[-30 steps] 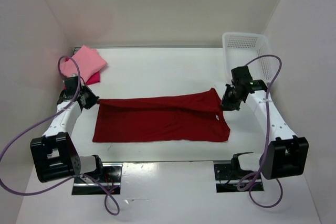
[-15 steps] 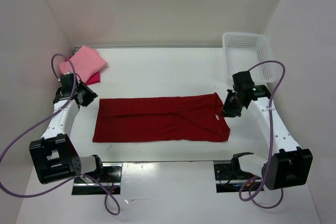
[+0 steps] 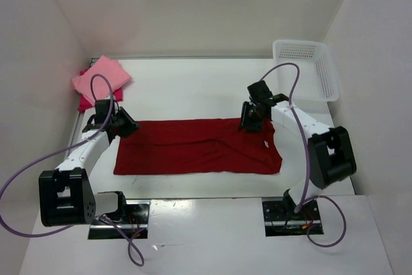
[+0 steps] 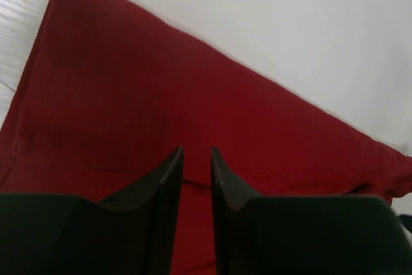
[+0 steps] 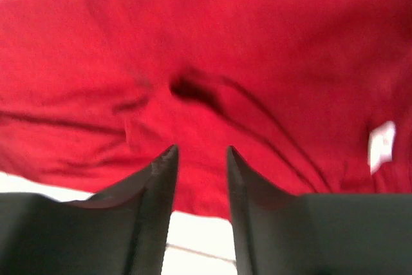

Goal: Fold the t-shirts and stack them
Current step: Fold the other side of the tshirt into a rectangle

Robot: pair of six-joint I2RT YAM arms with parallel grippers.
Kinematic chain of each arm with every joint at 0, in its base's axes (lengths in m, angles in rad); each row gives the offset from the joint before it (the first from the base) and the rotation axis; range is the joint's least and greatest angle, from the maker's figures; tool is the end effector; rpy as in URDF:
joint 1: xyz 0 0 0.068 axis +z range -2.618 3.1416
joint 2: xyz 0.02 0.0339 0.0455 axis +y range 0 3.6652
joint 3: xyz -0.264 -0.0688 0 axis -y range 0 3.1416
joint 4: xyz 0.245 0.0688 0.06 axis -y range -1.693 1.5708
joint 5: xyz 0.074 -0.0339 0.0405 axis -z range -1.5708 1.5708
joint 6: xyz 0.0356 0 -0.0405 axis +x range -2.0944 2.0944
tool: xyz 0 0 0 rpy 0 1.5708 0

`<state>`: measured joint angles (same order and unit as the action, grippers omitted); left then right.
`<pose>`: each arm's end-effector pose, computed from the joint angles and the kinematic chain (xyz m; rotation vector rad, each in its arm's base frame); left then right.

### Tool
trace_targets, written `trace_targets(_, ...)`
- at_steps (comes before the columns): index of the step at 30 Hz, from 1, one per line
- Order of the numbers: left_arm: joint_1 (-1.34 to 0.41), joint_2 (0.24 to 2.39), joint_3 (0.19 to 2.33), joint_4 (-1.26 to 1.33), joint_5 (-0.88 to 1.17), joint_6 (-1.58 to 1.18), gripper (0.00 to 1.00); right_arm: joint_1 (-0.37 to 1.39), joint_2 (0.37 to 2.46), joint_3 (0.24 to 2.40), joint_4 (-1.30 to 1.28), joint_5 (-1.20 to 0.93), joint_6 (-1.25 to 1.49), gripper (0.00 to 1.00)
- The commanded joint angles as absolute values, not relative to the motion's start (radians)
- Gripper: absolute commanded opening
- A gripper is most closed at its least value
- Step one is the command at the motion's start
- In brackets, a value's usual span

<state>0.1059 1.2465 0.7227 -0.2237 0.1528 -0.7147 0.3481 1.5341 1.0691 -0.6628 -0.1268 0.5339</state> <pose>0.2572 0.0219 0.2189 -0.8676 2.1919 -0.4804 0.2834 0.1076 0.2223 0.2170 2.7552 0.4243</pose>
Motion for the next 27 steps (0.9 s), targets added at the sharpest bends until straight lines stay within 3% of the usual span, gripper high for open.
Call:
trace_targets(1,0.098,1.229,0.698,-0.164,0.172,-0.747,0.3,0.391,1.604,1.17,-0.531,-0.071,0.523,0.43)
trace_targets(4,0.098,1.229,0.675,-0.164,0.172,-0.736,0.3,0.402,1.664,1.21,-0.512,-0.058,0.523,0.53)
trace_targets(11,0.098,1.238,0.657,-0.143,0.172,-0.736,0.3,0.434,1.766,1.249,-0.512,-0.046,0.505,0.54)
trace_targets(16,0.098,1.238,0.647,-0.132,0.172,-0.736,0.3,0.443,1.775,1.23,-0.512,-0.026,0.505,0.44)
trace_targets(22,0.098,1.258,0.638,-0.101,0.172,-0.755,0.3,0.462,1.784,1.201,-0.558,-0.035,0.495,0.37)
trace_targets(25,0.098,1.258,0.638,-0.092,0.172,-0.755,0.3,0.462,1.784,1.192,-0.569,-0.035,0.495,0.22)
trace_targets(27,0.098,1.258,0.638,-0.092,0.181,-0.755,0.3,0.462,1.754,1.174,-0.581,-0.035,0.486,0.19)
